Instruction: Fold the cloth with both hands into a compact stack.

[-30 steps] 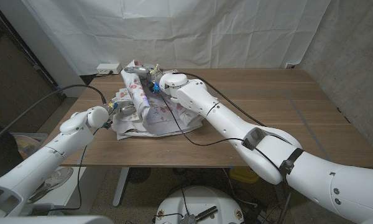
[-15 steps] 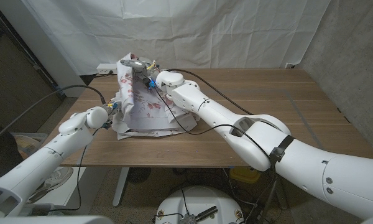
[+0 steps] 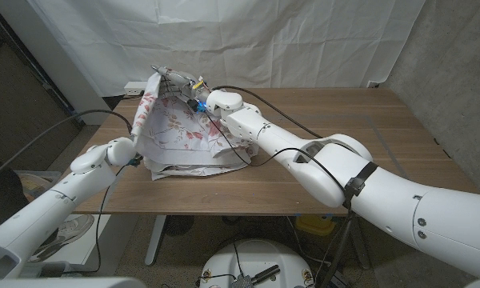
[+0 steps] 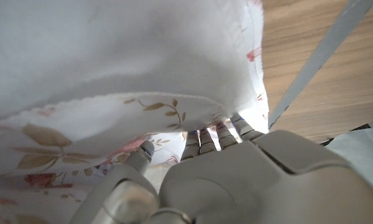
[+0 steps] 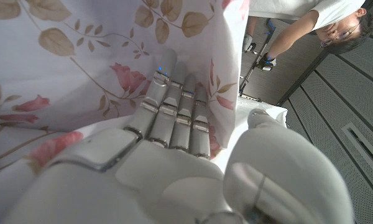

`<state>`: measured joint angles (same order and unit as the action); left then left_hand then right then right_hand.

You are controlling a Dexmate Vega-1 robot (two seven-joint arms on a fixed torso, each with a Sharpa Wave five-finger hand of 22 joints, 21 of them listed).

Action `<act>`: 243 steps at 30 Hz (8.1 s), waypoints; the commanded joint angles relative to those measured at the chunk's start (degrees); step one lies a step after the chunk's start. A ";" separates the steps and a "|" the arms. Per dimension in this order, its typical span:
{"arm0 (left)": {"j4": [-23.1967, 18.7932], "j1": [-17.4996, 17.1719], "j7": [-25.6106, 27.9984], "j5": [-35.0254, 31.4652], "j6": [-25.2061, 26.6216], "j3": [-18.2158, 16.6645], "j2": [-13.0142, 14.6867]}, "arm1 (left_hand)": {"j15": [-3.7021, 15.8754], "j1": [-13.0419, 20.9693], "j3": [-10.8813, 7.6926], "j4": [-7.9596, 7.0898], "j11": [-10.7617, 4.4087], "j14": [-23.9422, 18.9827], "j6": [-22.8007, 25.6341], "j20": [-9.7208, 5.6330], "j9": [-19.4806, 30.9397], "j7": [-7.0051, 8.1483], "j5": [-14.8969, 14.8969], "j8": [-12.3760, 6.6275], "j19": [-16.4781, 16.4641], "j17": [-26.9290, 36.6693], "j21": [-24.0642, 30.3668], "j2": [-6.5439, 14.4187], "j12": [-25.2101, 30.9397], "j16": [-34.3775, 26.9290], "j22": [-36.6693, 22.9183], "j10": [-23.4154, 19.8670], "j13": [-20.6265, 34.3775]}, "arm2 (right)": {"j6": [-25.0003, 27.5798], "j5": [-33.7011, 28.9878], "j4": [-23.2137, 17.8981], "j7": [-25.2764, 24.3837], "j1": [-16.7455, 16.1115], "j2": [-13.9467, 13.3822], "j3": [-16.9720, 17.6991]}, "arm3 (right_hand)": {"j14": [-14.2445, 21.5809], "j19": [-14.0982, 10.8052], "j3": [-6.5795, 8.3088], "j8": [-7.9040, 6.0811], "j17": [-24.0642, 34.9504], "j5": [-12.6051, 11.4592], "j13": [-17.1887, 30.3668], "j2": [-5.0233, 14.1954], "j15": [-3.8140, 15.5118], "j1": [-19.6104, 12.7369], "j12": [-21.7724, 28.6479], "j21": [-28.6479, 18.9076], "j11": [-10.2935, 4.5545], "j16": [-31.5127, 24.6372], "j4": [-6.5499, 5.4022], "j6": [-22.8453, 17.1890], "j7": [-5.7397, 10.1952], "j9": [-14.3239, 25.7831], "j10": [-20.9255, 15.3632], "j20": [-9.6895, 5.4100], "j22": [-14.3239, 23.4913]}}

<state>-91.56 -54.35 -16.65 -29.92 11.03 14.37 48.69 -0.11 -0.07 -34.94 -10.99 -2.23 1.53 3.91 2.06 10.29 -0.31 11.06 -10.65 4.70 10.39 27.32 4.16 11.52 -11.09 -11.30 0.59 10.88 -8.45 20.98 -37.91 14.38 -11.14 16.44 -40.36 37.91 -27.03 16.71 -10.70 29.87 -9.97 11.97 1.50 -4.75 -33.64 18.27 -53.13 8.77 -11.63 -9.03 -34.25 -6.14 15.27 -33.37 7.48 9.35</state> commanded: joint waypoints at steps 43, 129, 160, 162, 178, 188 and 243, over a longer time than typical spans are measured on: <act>-10.68 -17.74 59.51 -4.47 -12.04 -29.60 -24.51 | -0.97 2.41 -0.67 2.58 0.15 -4.17 -2.00 1.37 -0.11 1.32 0.32 0.57 -3.82 -0.36 0.41 4.10 0.12 -0.28 0.61 -0.37 -0.12 | 9.26 0.72 13.05 5.53 9.49 2.84 -4.37 | -31.95 18.61 -9.92 0.67 -13.48 -4.05 -0.65 -1.66 0.13 17.62 -8.28 23.71 -2.60 1.59 2.68 18.67 1.25 -4.28 22.05 -0.78 0.27; -7.21 -13.82 51.73 -3.78 -17.93 -26.55 -21.81 | -0.44 3.41 -1.83 2.99 0.07 -5.26 -0.83 0.92 -0.15 0.99 0.20 0.01 -4.24 -0.36 -0.46 4.28 0.36 0.25 0.70 -2.01 -0.20 | 11.22 -51.94 -64.53 -20.00 -18.39 -46.78 -8.07 | -21.02 4.54 -0.98 -0.55 -17.97 -0.30 -0.09 1.19 1.49 -2.20 -6.71 30.78 -4.13 -0.97 16.54 13.47 3.92 -3.81 13.07 0.05 0.65; -7.35 -13.61 50.48 -3.98 -18.41 -26.63 -20.84 | -0.48 3.38 -2.03 2.80 -0.05 -5.41 -0.74 0.99 -0.15 1.09 0.20 0.04 -4.33 -0.35 -0.70 4.37 0.29 0.32 0.69 -2.13 -0.19 | 32.49 -69.41 -73.70 -10.63 -24.86 -49.85 -10.84 | -17.99 2.99 -4.17 -1.30 -17.09 -1.53 0.22 -1.17 4.61 2.43 -6.05 32.01 -4.53 -2.49 14.90 11.49 4.26 -3.65 11.01 -0.53 0.85; -7.17 -13.48 50.49 -3.81 -18.60 -26.59 -20.85 | -0.48 3.38 -2.06 2.77 -0.04 -5.40 -0.75 0.97 -0.15 1.11 0.20 0.05 -4.36 -0.35 -0.71 4.40 0.29 0.33 0.69 -2.14 -0.19 | 32.57 -69.34 -73.60 -9.79 -24.66 -49.88 -11.12 | -17.76 2.98 -4.51 -1.33 -16.97 -1.60 0.25 -1.32 4.68 3.12 -5.97 32.12 -4.50 -2.63 14.59 11.38 4.19 -3.64 10.77 -0.48 0.86; -5.90 -12.23 50.16 -3.40 -19.10 -25.89 -20.35 | -0.43 3.34 -2.24 2.59 0.07 -5.48 -0.71 0.85 -0.14 1.04 0.21 0.06 -4.39 -0.33 -0.90 4.55 0.23 0.36 0.67 -2.16 -0.19 | 35.50 -74.28 -73.81 -4.02 -23.77 -50.93 -14.10 | -15.21 2.70 -4.27 -1.63 -16.37 -3.51 0.44 -1.49 6.86 0.79 -5.70 33.09 -5.17 -3.91 16.32 10.01 4.97 -3.75 9.64 -0.21 0.96; -5.05 -11.23 50.02 -3.36 -19.04 -24.95 -20.01 | -0.35 3.30 -2.28 2.52 -0.02 -5.48 -0.72 0.56 -0.14 0.92 0.20 0.08 -4.26 -0.33 -1.05 4.50 0.19 0.39 0.67 -2.14 -0.19 | 35.11 -77.54 -72.95 -6.95 -24.14 -50.40 -14.52 | -5.50 -2.23 -0.06 -4.48 -13.36 -7.02 1.52 1.97 11.19 -11.61 -2.30 32.97 -6.97 -9.64 18.82 0.52 7.53 -3.73 1.25 -2.16 1.12; -1.68 -10.94 49.98 0.24 -22.55 -25.35 -19.27 | -0.32 3.26 -2.46 2.52 -0.04 -5.42 -0.97 0.34 -0.15 1.11 0.16 0.16 -4.13 -0.37 -1.60 4.20 0.09 0.49 0.65 -2.16 -0.19 | 21.67 -35.77 -54.04 -2.18 -9.20 -30.25 -14.37 | 19.29 -14.35 5.75 -18.65 8.88 -0.86 10.45 7.03 12.88 -25.56 15.80 25.93 -6.58 -30.40 18.71 -26.45 3.97 1.86 -29.94 -4.91 2.38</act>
<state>-94.80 -66.21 33.27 -30.52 -10.16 -11.17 29.19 -0.51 3.39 -36.93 -8.38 -2.15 -3.37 2.67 2.56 10.15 0.92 11.06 -10.42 0.53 9.89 25.82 5.37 11.52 -10.54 -10.53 -1.09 10.67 12.50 -23.36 -96.55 8.09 -23.88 -18.40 -53.80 56.94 -40.81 21.93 -29.04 38.46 -10.86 22.20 8.41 8.10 -58.57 33.70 -26.76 1.85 -41.64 9.64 -60.68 -1.57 16.84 -63.15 2.55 11.61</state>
